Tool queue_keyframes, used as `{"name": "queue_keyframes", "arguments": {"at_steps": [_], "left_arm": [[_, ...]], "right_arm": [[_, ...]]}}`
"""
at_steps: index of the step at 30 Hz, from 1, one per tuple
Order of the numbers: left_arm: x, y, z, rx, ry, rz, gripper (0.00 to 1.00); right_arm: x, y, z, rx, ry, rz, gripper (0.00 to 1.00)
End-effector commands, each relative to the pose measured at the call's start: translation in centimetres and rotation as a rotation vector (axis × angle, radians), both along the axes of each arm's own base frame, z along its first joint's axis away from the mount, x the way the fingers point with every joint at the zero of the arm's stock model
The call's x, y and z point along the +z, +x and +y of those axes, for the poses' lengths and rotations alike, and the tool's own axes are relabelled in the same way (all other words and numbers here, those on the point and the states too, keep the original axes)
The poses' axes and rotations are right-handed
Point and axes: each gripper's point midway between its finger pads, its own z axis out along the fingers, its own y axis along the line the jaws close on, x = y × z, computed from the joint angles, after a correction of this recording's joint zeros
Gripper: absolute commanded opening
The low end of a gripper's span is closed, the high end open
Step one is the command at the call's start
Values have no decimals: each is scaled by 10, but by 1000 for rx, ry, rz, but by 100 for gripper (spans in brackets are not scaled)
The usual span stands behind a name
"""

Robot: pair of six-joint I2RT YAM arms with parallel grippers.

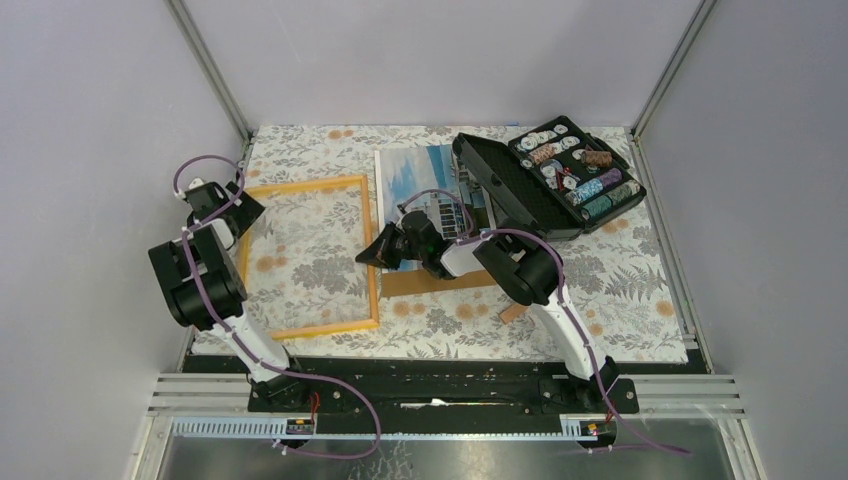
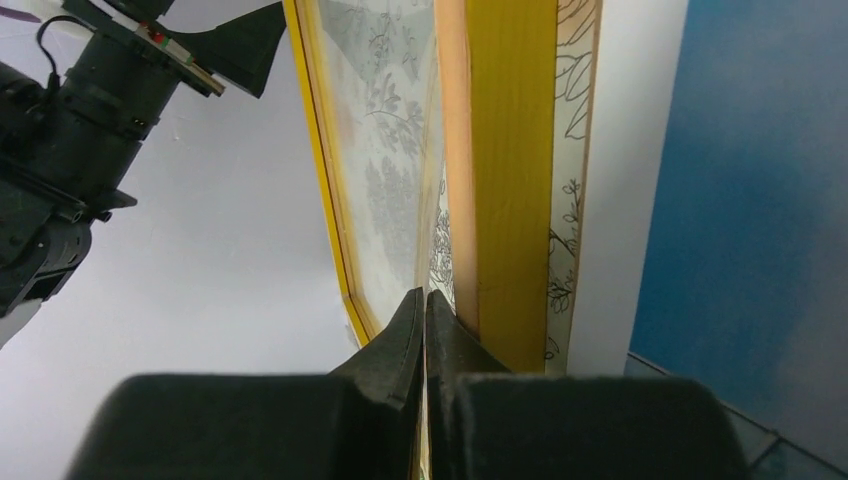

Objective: Put the photo into the frame

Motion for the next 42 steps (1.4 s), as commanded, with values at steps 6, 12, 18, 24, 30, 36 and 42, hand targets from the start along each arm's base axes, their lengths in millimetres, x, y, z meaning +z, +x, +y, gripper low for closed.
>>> {"name": "queue_keyframes", "arguments": {"at_steps": [6, 12, 18, 24, 30, 36, 42], "left_arm": [[7, 0, -77, -147, -153, 17, 99], [-5, -2, -80, -144, -169, 50, 99], [-4, -2, -80, -146, -171, 52, 99], [53, 10, -90, -220, -79, -105, 99], [91, 12, -74, -190, 20, -189, 99], [75, 4, -38, -75, -22, -163, 99], [55, 5, -10, -30, 2, -115, 99]], "right_arm": [[28, 2, 12, -32, 15, 16, 0], [34, 6, 8, -62, 46, 47, 0], [42, 13, 5, -67, 67, 47, 0], [37, 11, 3, -53, 54, 29, 0], [32, 10, 2, -47, 35, 20, 0], [29, 8, 2, -34, 50, 17, 0], [23, 5, -2, -33, 65, -3, 0]]}}
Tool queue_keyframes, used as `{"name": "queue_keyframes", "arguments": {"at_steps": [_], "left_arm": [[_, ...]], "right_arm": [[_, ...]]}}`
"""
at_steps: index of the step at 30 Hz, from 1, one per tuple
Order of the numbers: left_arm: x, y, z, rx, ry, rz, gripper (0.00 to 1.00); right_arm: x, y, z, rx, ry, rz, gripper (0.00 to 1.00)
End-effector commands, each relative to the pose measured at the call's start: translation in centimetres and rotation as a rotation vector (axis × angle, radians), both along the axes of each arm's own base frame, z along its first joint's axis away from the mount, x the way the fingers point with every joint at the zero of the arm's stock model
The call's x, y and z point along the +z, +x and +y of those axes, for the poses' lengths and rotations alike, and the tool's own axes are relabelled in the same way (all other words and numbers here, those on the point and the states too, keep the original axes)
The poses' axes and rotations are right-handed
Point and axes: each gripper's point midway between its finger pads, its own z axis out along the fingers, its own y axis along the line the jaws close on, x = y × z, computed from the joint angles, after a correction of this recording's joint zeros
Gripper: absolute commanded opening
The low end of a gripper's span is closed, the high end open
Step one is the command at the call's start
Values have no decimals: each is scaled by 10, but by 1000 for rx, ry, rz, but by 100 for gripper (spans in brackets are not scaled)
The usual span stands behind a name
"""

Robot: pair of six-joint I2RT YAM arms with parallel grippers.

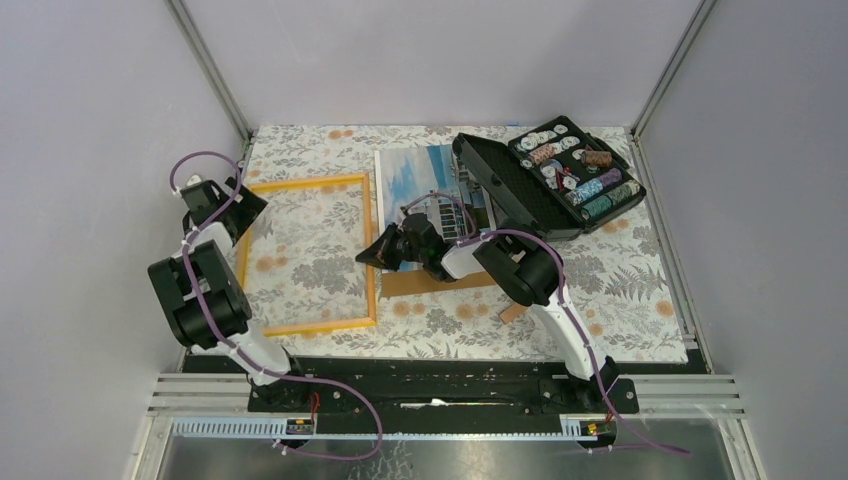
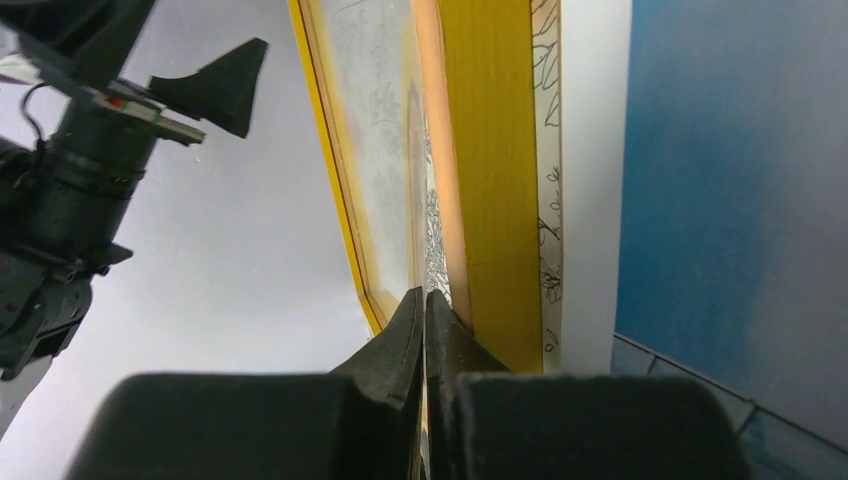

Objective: Put the photo into the frame

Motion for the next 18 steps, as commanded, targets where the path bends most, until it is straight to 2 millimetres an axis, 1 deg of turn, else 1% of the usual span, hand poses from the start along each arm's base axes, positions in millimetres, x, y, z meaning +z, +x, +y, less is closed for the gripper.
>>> {"name": "queue_keyframes", "arguments": {"at_steps": [1, 4, 9, 11, 12, 14, 17, 18], "left_arm": [[8, 12, 23, 29, 77, -21, 99], [7, 14, 31, 40, 86, -12, 99], [-7, 12, 40, 57, 112, 32, 99], [-16, 12, 36, 49, 69, 39, 99], [-23, 13, 32, 37, 40, 47, 99], [-30, 16, 24, 18, -13, 50, 99], [-42, 14, 21, 26, -56, 73, 99], [-43, 14, 21, 26, -58, 73, 99]], "right_arm": [[22, -1, 1, 26, 65, -69, 0], [19, -5, 2, 47, 79, -62, 0], [20, -7, 3, 51, 114, -50, 0], [21, -7, 5, 54, 131, -45, 1], [21, -6, 5, 54, 134, -46, 3], [21, -6, 5, 53, 133, -50, 6], [18, -5, 3, 49, 104, -58, 9], [17, -6, 2, 48, 93, -66, 10]]}}
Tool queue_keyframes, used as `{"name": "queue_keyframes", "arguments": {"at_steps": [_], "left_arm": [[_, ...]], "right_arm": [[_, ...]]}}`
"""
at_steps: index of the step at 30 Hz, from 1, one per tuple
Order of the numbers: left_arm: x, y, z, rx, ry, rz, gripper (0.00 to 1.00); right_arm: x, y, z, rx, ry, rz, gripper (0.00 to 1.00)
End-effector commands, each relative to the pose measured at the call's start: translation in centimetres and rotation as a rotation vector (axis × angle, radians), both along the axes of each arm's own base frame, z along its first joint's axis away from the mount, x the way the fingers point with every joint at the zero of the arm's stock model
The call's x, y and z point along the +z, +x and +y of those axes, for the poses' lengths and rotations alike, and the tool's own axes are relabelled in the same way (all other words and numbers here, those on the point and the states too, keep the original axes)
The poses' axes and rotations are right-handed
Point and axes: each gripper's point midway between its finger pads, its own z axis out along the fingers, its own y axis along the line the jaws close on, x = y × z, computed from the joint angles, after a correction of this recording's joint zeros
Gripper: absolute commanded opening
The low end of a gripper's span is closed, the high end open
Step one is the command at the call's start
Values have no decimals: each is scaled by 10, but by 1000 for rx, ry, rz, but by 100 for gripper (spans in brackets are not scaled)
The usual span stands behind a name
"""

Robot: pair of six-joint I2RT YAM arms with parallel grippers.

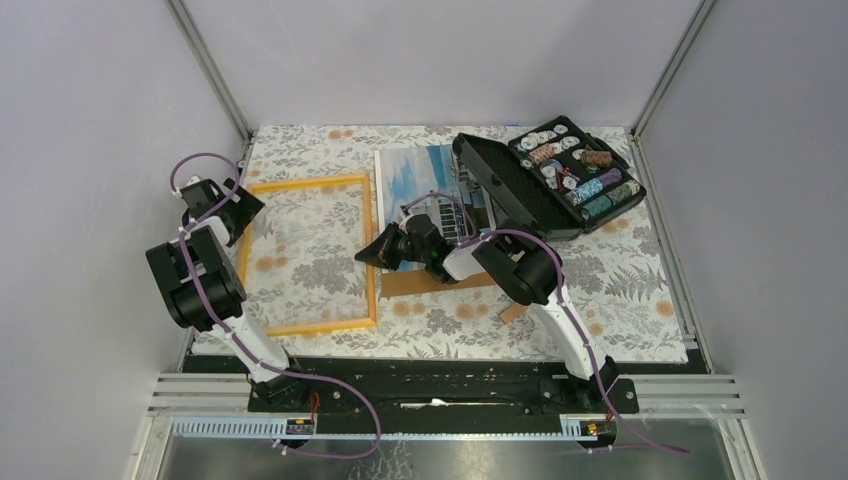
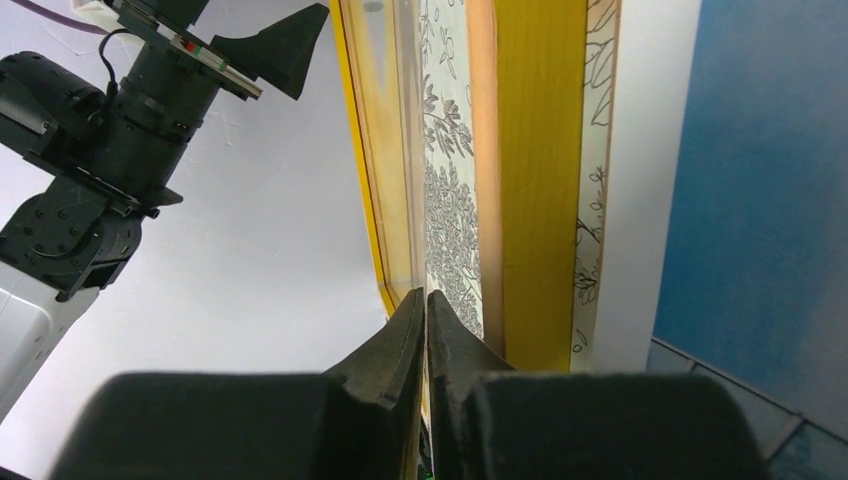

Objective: Put the photo into the frame

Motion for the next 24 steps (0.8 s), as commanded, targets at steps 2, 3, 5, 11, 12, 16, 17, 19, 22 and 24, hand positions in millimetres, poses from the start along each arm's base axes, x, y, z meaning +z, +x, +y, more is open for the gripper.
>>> {"name": "queue_keyframes", "arguments": {"at_steps": [2, 3, 5, 11, 12, 16, 17, 19, 22, 24], "left_arm": [[-11, 3, -4, -1, -59, 5, 99], [-12, 3, -6, -2, -67, 0, 99], [-11, 3, -10, -7, -88, -12, 99], [28, 5, -22, -36, -99, -118, 99], [40, 5, -23, -39, -86, -155, 99], [62, 3, -11, -5, 4, -197, 99], [59, 2, -5, 10, 27, -179, 99], [51, -1, 7, 45, 64, -138, 99], [40, -8, 23, 84, 68, -120, 99], [34, -9, 29, 90, 74, -103, 99]], "right_arm": [[5, -2, -1, 24, -5, -51, 11], [4, -1, -1, 23, -15, -55, 12], [0, 0, -3, 19, -37, -64, 13], [-4, -2, -4, 42, -73, -91, 25], [-3, -3, -4, 50, -77, -99, 27], [-3, -5, -7, 61, -112, -116, 33], [-3, -5, -8, 62, -121, -121, 34], [0, -6, -8, 73, -134, -132, 35], [0, -9, -10, 82, -148, -139, 38], [-1, -8, -13, 81, -165, -147, 40]]}}
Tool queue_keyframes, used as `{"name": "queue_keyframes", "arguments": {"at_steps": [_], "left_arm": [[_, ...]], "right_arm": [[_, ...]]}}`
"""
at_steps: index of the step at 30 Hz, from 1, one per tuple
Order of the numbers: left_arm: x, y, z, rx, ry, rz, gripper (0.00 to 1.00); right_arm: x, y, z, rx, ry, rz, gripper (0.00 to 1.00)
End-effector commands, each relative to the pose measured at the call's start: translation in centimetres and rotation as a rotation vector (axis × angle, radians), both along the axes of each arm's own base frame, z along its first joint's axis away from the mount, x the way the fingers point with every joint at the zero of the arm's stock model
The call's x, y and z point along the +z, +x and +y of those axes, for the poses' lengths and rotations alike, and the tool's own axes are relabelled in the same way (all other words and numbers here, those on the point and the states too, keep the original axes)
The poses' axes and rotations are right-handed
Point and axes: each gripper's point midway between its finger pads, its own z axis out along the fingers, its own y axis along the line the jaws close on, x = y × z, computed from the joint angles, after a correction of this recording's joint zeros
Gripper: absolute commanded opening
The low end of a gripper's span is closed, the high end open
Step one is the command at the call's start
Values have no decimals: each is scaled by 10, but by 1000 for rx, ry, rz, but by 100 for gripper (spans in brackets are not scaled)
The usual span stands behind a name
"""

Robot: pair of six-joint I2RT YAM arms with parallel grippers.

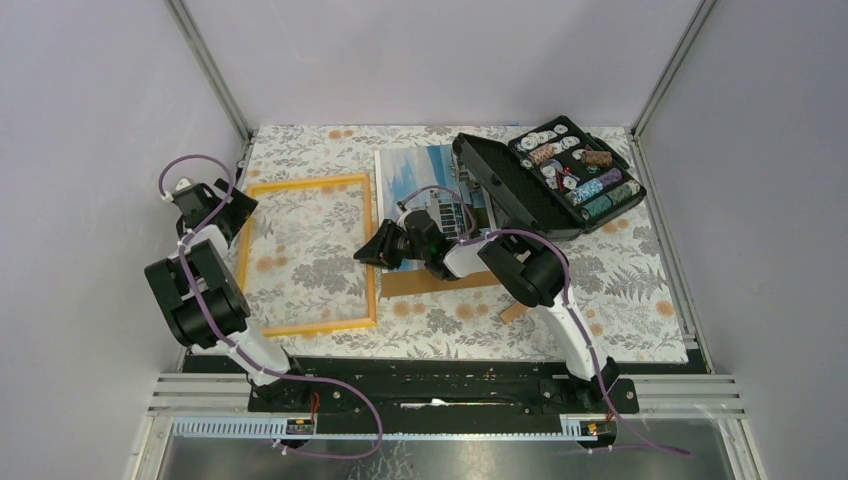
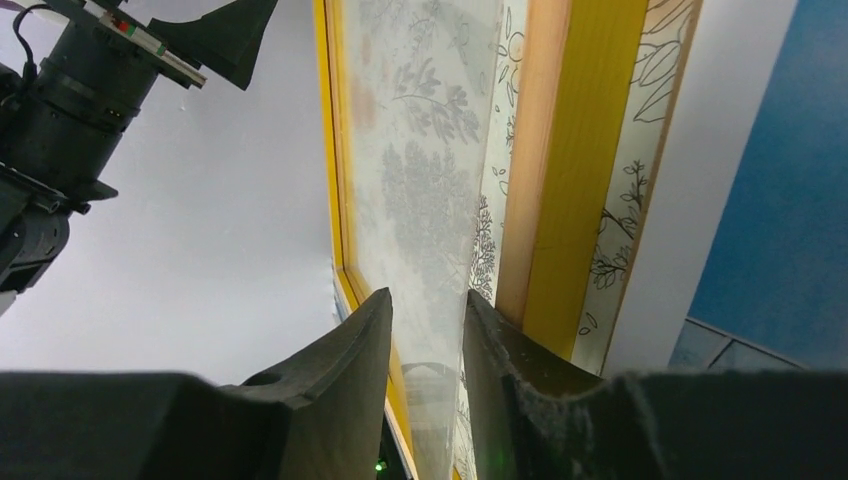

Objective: Put the photo into the frame

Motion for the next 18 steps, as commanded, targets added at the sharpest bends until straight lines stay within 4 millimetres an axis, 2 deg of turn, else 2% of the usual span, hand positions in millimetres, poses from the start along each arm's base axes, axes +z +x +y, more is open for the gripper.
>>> {"name": "queue_keyframes", "arguments": {"at_steps": [1, 6, 9, 15, 18], "left_arm": [[0, 2, 30, 48, 81, 6, 99], [-20, 2, 29, 33, 59, 58, 99], [-33, 1, 25, 31, 23, 80, 99], [-27, -1, 20, 40, 8, 69, 99], [-16, -4, 9, 42, -1, 56, 99]], "right_arm": [[0, -6, -8, 28, -87, -41, 41], [3, -4, -11, 41, -135, -75, 47], [6, -4, -14, 57, -188, -102, 54], [17, -3, -27, 81, -355, -196, 69], [24, -4, -36, 88, -435, -244, 76]]}}
